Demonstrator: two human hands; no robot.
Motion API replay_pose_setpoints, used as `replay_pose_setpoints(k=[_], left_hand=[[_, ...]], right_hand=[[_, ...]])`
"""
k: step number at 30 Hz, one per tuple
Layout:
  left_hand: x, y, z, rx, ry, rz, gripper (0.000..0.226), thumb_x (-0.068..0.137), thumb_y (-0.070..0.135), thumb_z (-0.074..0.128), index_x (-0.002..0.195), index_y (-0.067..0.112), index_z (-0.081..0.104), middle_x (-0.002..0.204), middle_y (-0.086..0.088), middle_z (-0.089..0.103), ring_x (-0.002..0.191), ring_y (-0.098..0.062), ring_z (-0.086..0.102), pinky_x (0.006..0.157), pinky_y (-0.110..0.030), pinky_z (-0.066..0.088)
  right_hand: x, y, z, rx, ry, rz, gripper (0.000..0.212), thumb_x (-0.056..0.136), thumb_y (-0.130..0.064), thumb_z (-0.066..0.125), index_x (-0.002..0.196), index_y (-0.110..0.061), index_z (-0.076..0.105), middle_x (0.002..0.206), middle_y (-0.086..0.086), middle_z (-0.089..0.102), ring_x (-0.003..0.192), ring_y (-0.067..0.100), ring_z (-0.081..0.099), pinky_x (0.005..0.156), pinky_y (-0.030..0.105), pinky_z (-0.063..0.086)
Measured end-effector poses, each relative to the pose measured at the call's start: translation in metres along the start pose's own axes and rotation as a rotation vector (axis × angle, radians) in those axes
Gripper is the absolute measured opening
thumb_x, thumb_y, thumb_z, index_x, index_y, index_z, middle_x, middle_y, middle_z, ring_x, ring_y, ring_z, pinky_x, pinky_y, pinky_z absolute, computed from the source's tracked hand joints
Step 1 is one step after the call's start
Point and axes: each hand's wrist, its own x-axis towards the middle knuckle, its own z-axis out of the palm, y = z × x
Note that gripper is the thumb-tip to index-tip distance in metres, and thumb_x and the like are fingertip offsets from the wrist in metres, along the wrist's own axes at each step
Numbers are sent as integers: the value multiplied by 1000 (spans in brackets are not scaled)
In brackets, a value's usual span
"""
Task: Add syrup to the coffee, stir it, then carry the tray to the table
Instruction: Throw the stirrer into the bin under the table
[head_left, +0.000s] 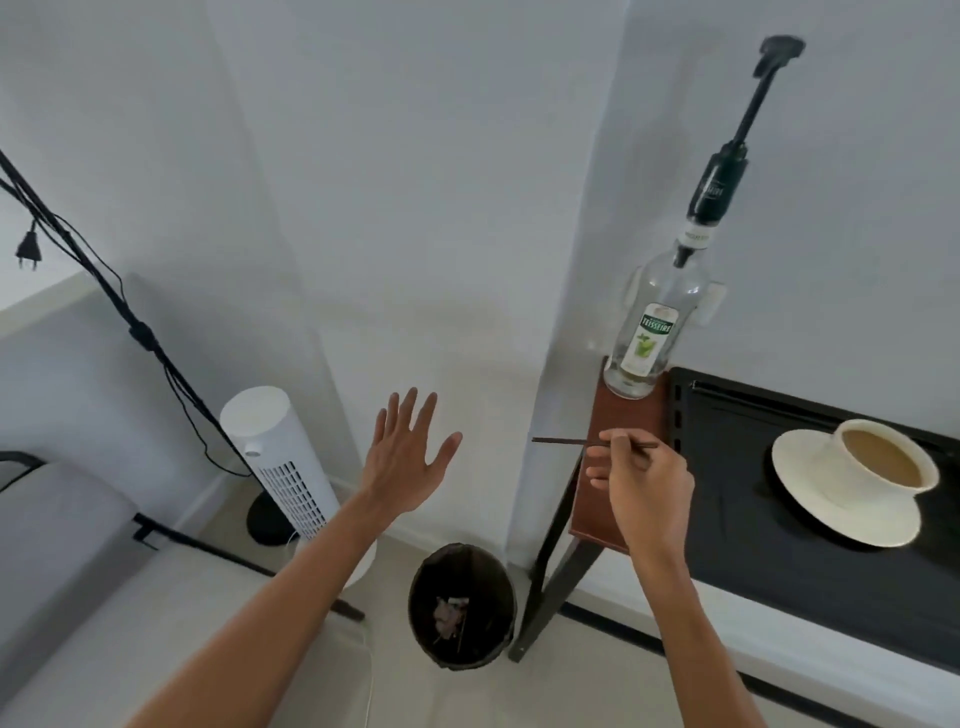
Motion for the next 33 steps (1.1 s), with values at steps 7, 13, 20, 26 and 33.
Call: replay_pose_setpoints(k=[7, 13, 20, 26, 33], left_hand=[[16, -43, 33, 118, -96, 28, 82, 100, 68, 21, 166, 23, -1, 174, -11, -7, 160, -34, -11, 131, -49, 2], [51, -83, 98, 185, -38, 170, 81, 100, 68, 18, 165, 25, -4, 174, -9, -11, 159, -36, -12, 130, -50, 2], [123, -133, 213, 186, 132, 341, 93, 93, 78, 36, 166, 29, 6, 175, -12, -7, 160, -42, -3, 125, -66, 12], [162, -173, 297, 211, 308, 412, 132, 66, 82, 68, 162, 36, -11, 167, -8, -36, 153, -43, -30, 113, -81, 5], [179, -194, 321, 232, 420, 512, 154, 57, 78, 79, 156, 33, -30, 157, -11, -52, 141, -55, 9, 101, -84, 8]], right_hand=[[-25, 21, 94, -220, -124, -10, 19, 103, -20, 56, 101, -18, 75, 90, -5, 79, 73, 9, 76, 72, 28, 62], [-29, 118, 162, -333, -158, 123, 19, 103, -24, 59, 105, -14, 75, 98, -1, 79, 78, 6, 69, 69, 11, 52], [-18, 261, 210, -429, -125, 330, 25, 105, -28, 52, 107, -16, 74, 97, -4, 78, 90, 15, 73, 75, 27, 58], [-14, 364, 246, -445, -99, 422, 25, 105, -28, 51, 105, -17, 73, 79, -20, 70, 64, -1, 72, 62, 15, 54], [-24, 422, 283, -447, -171, 436, 22, 105, -28, 53, 104, -18, 73, 88, -4, 78, 80, 12, 76, 79, 35, 64]])
